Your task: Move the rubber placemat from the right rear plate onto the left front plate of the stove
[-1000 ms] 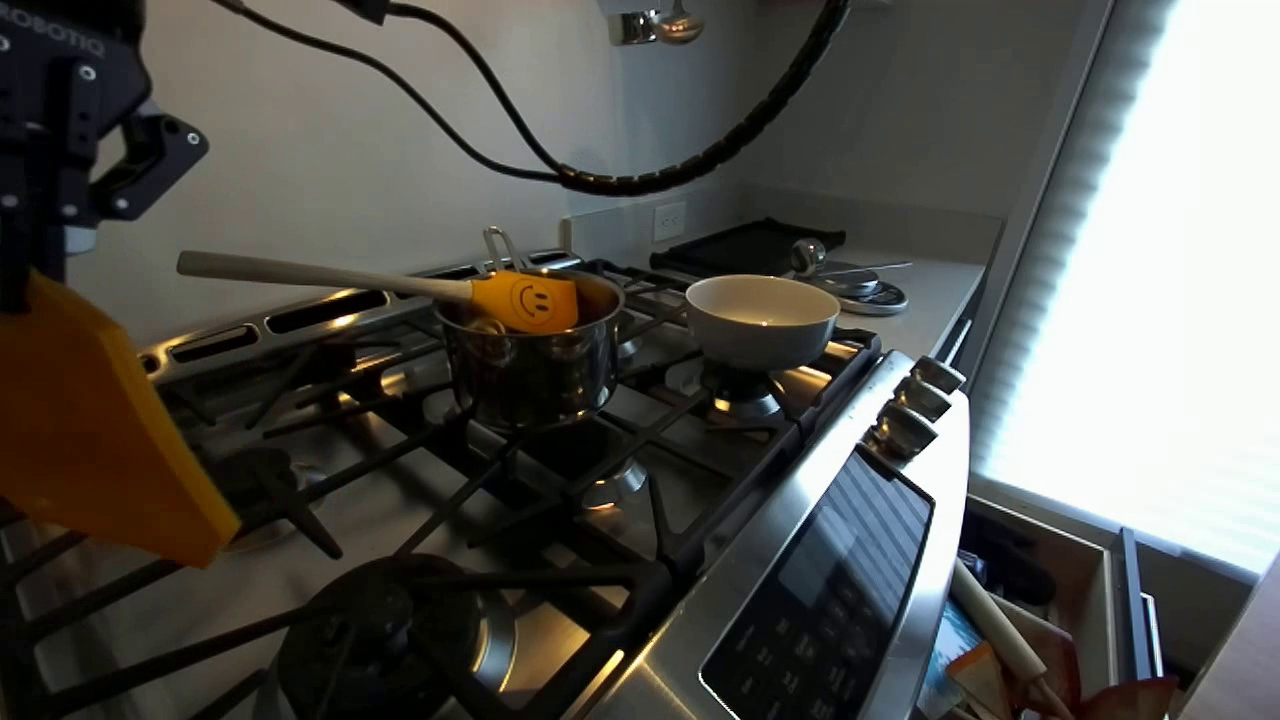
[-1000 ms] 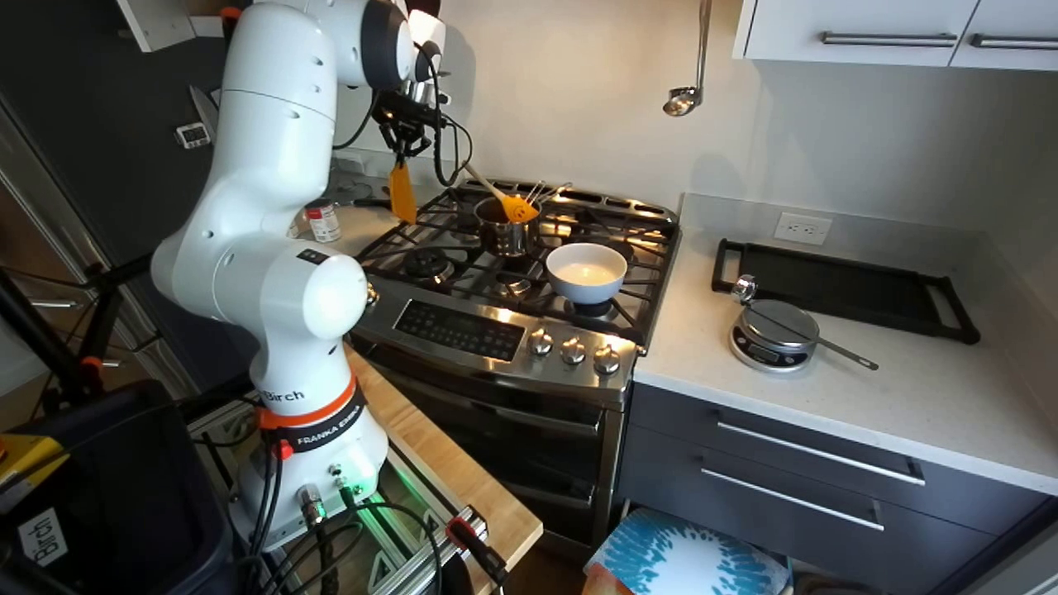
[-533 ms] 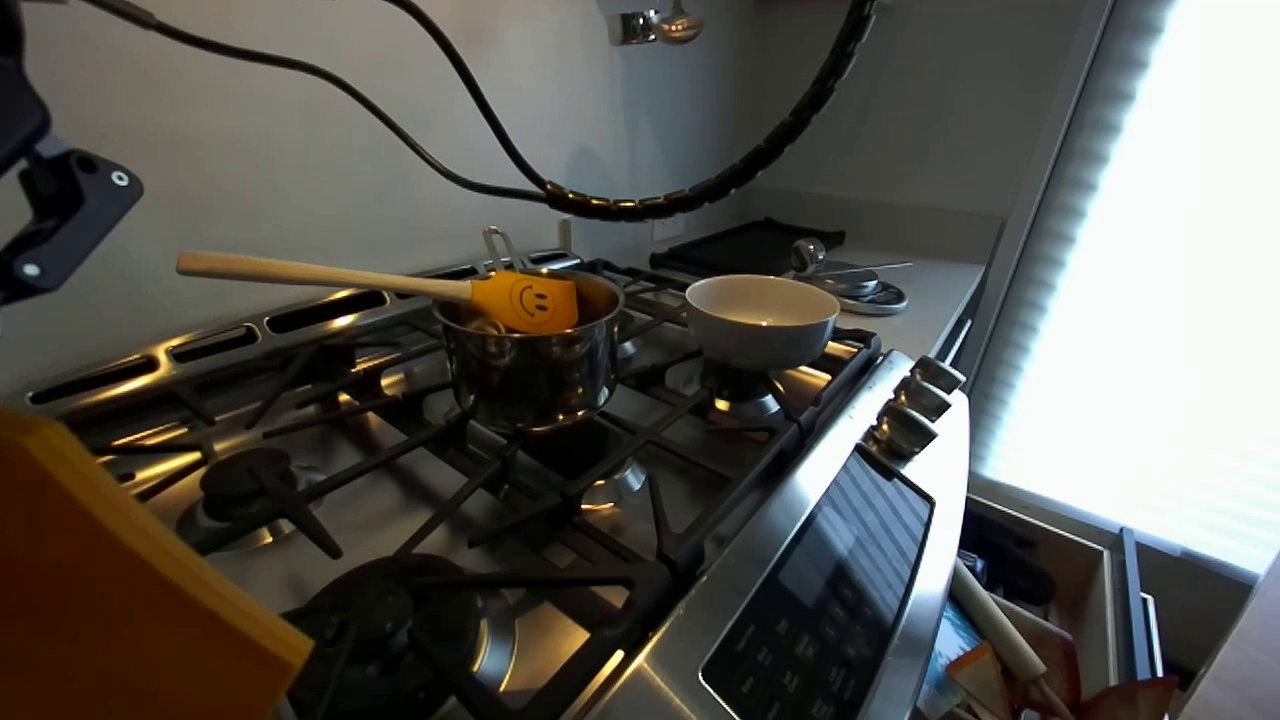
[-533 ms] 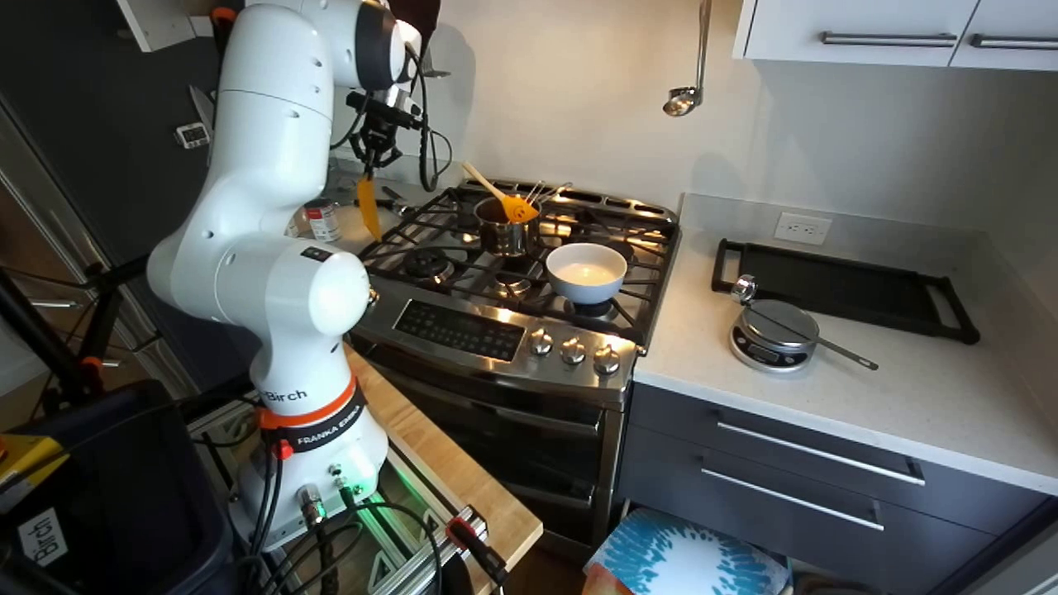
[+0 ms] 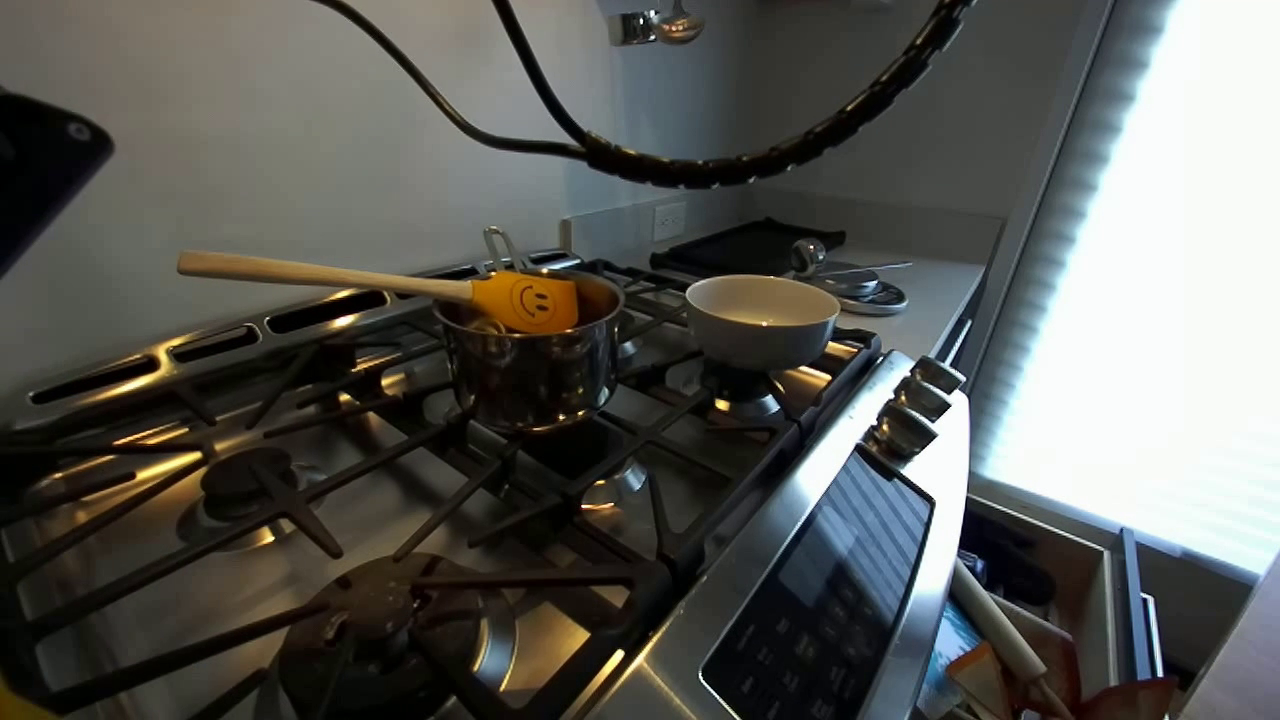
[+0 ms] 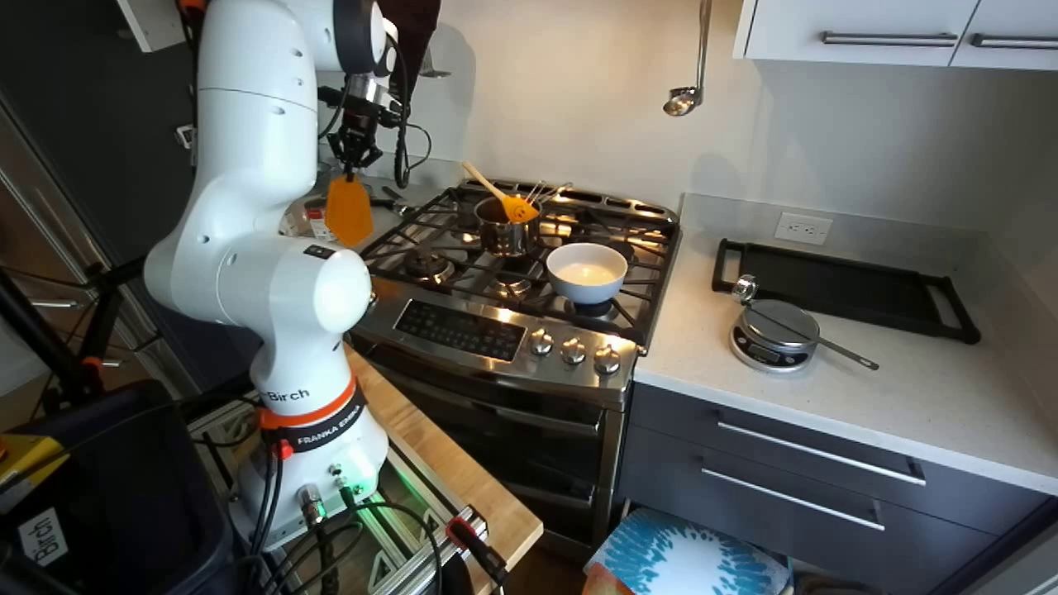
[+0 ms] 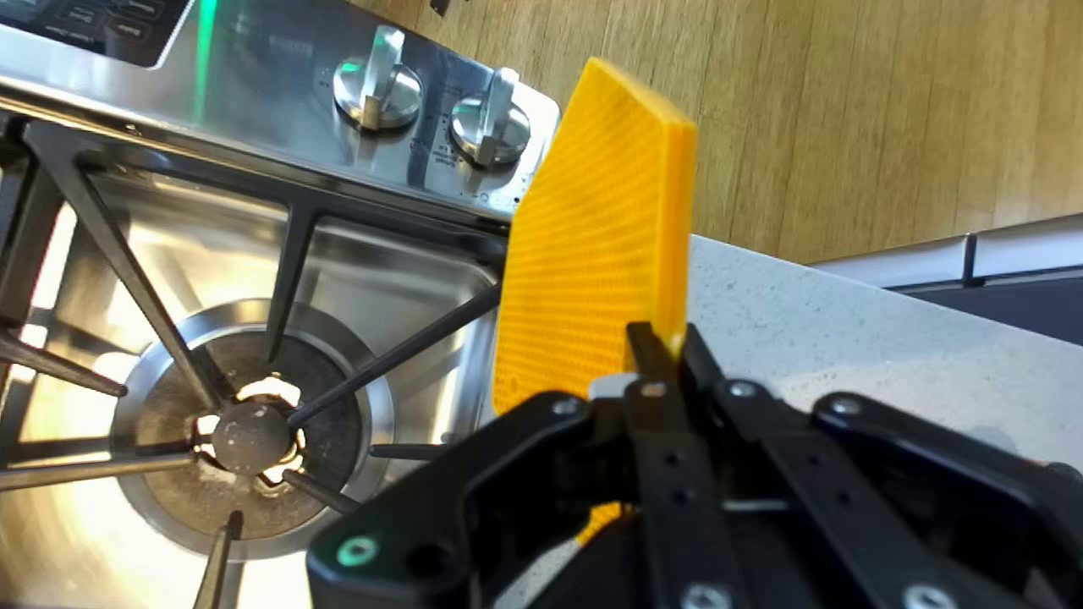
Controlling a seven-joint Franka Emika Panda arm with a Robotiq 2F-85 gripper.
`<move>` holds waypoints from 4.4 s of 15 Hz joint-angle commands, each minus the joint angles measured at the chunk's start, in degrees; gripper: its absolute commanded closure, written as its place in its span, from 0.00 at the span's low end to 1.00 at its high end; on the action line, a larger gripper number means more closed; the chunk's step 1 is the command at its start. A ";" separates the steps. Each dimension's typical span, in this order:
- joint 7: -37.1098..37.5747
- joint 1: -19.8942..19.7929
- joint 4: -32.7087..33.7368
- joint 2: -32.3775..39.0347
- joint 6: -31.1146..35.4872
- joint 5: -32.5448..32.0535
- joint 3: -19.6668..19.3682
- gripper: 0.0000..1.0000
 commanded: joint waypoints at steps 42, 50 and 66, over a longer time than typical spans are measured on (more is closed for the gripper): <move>16.06 -3.03 -14.51 -3.15 9.46 -12.44 -5.70 0.99; 3.83 -2.56 -2.17 8.31 -1.73 -17.39 -8.18 0.99; -1.08 -1.41 11.55 12.50 -13.93 -10.30 -5.03 0.00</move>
